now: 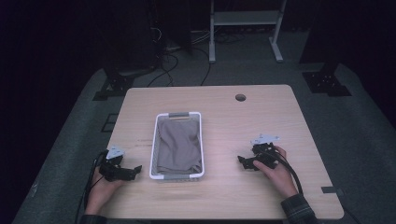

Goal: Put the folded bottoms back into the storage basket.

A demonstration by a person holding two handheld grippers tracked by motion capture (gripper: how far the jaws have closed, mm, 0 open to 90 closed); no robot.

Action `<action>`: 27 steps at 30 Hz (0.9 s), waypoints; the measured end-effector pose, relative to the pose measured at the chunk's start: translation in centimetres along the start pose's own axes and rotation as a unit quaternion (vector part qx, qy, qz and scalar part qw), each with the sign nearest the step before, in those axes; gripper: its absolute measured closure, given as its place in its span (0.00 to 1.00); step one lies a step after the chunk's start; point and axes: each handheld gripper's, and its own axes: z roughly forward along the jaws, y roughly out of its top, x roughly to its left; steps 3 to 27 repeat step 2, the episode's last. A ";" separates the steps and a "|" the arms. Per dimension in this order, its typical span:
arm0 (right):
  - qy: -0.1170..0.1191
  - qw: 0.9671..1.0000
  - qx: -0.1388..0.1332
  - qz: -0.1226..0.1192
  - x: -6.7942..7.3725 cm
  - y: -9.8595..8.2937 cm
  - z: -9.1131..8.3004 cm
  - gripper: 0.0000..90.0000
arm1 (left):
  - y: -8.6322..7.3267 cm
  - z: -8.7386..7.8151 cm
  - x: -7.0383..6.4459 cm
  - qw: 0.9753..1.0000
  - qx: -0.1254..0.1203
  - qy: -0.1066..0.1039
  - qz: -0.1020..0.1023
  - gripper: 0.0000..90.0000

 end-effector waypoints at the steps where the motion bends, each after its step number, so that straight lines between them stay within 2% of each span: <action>1: 0.000 1.000 0.000 0.000 0.0 0.0 0.0 0.09 | 0.0 0.0 0.0 1.000 0.000 0.000 0.000 0.00; 27: 0.000 1.000 0.000 0.000 0.0 0.0 0.0 0.09 | 0.0 0.0 0.0 1.000 0.000 0.000 0.000 0.00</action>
